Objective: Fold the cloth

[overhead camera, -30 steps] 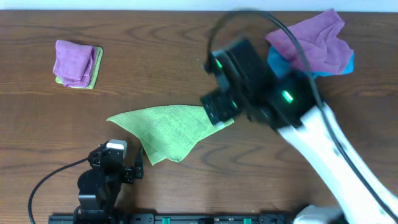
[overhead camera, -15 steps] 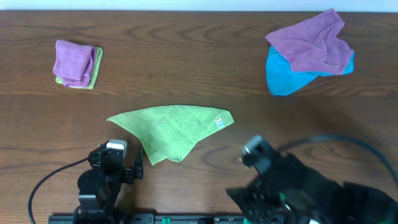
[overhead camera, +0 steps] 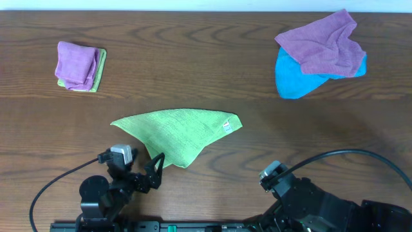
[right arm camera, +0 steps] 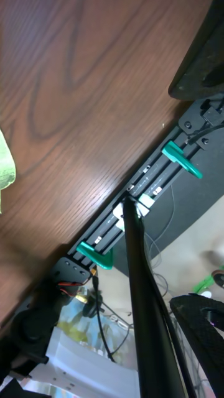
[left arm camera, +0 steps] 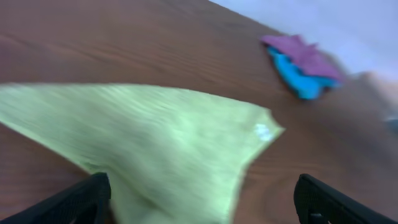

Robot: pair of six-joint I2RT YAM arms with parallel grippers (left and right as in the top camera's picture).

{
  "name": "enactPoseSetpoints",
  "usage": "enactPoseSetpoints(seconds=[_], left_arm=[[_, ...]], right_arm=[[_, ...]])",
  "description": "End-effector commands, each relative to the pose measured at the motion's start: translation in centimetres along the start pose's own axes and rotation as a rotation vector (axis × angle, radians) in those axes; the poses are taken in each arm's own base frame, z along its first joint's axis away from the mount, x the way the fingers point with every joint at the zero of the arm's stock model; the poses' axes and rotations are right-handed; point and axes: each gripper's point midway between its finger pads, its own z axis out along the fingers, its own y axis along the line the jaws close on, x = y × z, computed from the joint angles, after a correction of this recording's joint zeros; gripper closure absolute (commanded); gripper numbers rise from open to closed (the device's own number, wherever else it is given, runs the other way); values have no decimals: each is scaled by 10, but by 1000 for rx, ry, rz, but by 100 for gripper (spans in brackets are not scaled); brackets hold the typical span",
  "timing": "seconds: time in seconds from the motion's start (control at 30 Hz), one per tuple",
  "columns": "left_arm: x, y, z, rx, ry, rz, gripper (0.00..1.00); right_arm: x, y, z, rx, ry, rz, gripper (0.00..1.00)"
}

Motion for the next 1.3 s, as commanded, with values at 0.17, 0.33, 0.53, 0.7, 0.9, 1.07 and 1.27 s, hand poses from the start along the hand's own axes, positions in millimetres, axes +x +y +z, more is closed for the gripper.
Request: enactPoseSetpoints(seconds=[0.17, 0.33, 0.53, 0.7, 0.9, 1.07, 1.27], left_arm=[[6, -18, 0, 110, 45, -223, 5], [15, -16, 4, 101, 88, -151, 4], [32, -6, 21, 42, 204, -78, 4], [35, -10, 36, -14, 312, 55, 4], [38, -23, 59, -124, 480, 260, 0], [59, -13, 66, -309, 637, 454, 12], [81, 0, 61, -430, 740, 634, 25]], right_arm=[[-11, -18, -1, 102, -73, 15, 1], [-16, -66, -12, 355, -150, 98, 1], [-13, -78, -10, 429, -131, 85, 1], [-27, -76, -11, 436, -181, 21, 1], [-37, -83, -14, 457, -207, 20, 1], [-38, -91, -16, 475, -202, 37, 1], [-42, -89, -15, 457, -205, 35, 1]])
